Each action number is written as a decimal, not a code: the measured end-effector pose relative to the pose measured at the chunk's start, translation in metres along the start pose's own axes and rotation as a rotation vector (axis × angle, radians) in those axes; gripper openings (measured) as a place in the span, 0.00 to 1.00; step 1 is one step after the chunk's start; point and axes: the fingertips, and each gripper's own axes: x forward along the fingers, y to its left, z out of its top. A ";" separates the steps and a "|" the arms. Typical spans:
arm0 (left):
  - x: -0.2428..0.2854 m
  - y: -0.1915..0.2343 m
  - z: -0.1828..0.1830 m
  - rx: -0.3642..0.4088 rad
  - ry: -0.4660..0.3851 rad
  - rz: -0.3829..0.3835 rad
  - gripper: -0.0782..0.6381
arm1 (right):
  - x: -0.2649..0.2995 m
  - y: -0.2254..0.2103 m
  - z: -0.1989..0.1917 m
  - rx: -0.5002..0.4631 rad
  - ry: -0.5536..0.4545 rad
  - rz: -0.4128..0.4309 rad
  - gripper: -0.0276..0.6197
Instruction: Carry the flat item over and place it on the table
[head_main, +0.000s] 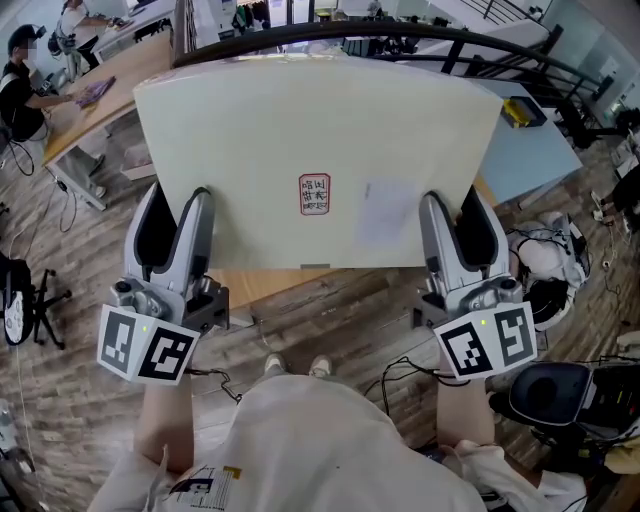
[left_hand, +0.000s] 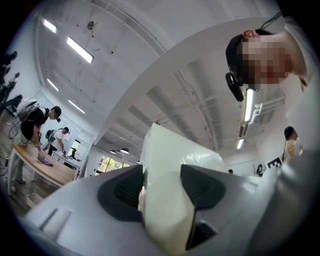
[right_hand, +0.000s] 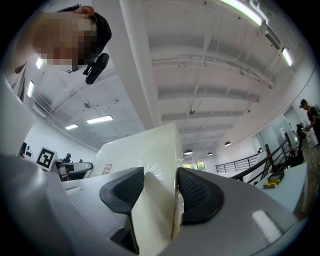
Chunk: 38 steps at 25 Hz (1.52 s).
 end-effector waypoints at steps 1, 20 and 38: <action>0.004 -0.007 -0.004 0.001 0.002 0.000 0.43 | -0.002 -0.009 -0.001 0.002 0.001 -0.001 0.37; 0.017 -0.049 -0.044 -0.020 0.043 -0.007 0.42 | -0.033 -0.059 -0.022 0.030 0.024 -0.030 0.37; 0.114 -0.007 -0.098 -0.041 0.054 -0.017 0.43 | 0.056 -0.121 -0.065 0.033 0.050 -0.041 0.37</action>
